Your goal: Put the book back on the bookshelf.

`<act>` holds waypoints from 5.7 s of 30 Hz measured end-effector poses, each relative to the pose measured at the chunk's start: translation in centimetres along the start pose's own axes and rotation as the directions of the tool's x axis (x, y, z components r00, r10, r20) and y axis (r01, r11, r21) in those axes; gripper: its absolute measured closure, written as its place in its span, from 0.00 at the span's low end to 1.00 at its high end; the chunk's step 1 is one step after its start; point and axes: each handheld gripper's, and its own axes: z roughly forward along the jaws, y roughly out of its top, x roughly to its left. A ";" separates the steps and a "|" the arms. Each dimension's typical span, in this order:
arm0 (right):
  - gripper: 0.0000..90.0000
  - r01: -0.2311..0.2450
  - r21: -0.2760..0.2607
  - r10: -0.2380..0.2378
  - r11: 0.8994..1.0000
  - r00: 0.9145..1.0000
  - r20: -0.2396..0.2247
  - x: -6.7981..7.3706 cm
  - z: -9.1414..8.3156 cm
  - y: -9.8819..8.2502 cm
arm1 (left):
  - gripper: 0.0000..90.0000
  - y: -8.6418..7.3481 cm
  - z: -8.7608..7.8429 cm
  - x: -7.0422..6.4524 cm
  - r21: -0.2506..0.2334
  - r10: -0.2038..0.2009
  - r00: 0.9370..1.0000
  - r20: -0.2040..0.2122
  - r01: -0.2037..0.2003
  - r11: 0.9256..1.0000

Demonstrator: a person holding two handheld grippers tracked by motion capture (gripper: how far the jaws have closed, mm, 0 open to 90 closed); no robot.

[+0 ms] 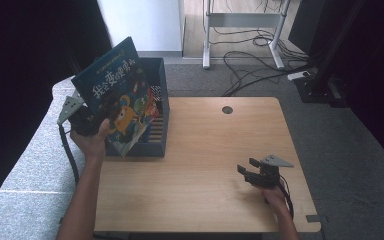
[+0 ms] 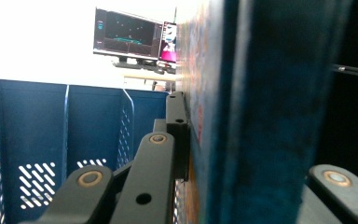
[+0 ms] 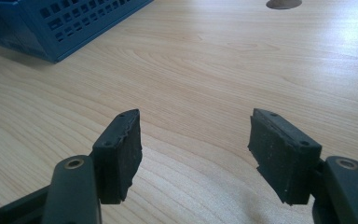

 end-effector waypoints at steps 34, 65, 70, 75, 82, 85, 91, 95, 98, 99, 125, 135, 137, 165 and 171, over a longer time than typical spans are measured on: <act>0.37 0.001 0.000 -0.001 1.000 1.000 0.010 -0.2 0.0 -0.1 | 0.92 -1.2 4.7 -0.4 0.024 0.011 0.997 -0.070 -0.010 1.000; 0.37 0.005 -0.001 -0.005 1.000 1.000 0.019 -0.4 -0.2 -0.2 | 0.92 -3.5 8.2 -0.8 0.029 0.037 0.989 -0.146 -0.033 0.999; 0.37 0.007 0.000 -0.007 1.000 1.000 0.018 -0.4 -0.2 -0.1 | 0.92 -3.7 8.5 -0.9 0.029 0.033 0.989 -0.146 -0.029 0.999; 0.37 0.008 0.001 -0.008 1.000 1.000 0.018 -0.4 -0.2 -0.1 | 0.92 -3.8 8.6 -0.7 0.041 0.029 0.989 -0.143 -0.023 0.999; 0.37 0.004 0.002 -0.004 1.000 1.000 0.018 -0.4 -0.2 -0.1 | 0.92 -4.0 8.9 -0.6 0.049 0.025 0.989 -0.145 -0.018 0.999; 0.37 0.005 0.009 -0.006 1.000 1.000 0.018 -0.4 -0.1 -0.2 | 0.92 -4.1 9.0 -0.6 0.053 0.025 0.989 -0.144 -0.017 0.998; 0.37 0.004 0.008 -0.004 1.000 1.000 0.018 -0.4 0.0 -0.2 | 0.92 -4.3 9.2 -0.5 0.042 0.023 0.987 -0.159 -0.017 0.999; 0.37 0.006 0.006 -0.006 1.000 1.000 0.018 -0.5 -0.1 -0.2 | 0.92 -4.4 9.5 -0.6 0.040 0.022 0.987 -0.160 -0.016 0.999; 0.37 0.006 0.007 -0.006 1.000 1.000 0.017 -0.5 -0.1 -0.2 | 0.92 -4.7 9.8 -0.8 0.035 0.021 0.986 -0.166 -0.015 0.999; 0.37 0.007 0.008 -0.007 1.000 1.000 0.017 -0.4 -0.1 -0.2 | 0.92 -4.7 9.9 -0.8 0.036 0.025 0.986 -0.168 -0.020 0.999; 0.37 0.010 0.004 -0.010 1.000 1.000 0.018 -0.2 -0.2 -0.3 | 0.92 -6.1 10.8 -1.1 0.010 0.027 0.982 -0.186 -0.025 1.000; 0.37 0.008 0.003 -0.008 1.000 1.000 0.015 -0.2 -0.2 -0.3 | 0.92 -7.5 11.5 -1.3 0.049 0.049 0.981 -0.188 -0.041 0.998; 0.37 0.010 0.006 -0.010 1.000 1.000 0.015 -0.2 -0.1 -0.3 | 0.92 -7.8 11.5 -1.4 0.049 0.056 0.980 -0.191 -0.047 0.998; 0.37 0.007 0.001 -0.007 1.000 1.000 0.024 -0.1 0.0 -0.4 | 0.91 -10.3 12.1 -2.1 0.112 0.184 0.959 -0.216 -0.163 0.980; 0.37 0.008 0.006 -0.008 1.000 1.000 0.023 -0.1 0.0 -0.4 | 0.91 -10.4 11.8 -1.8 0.108 0.186 0.954 -0.234 -0.165 0.980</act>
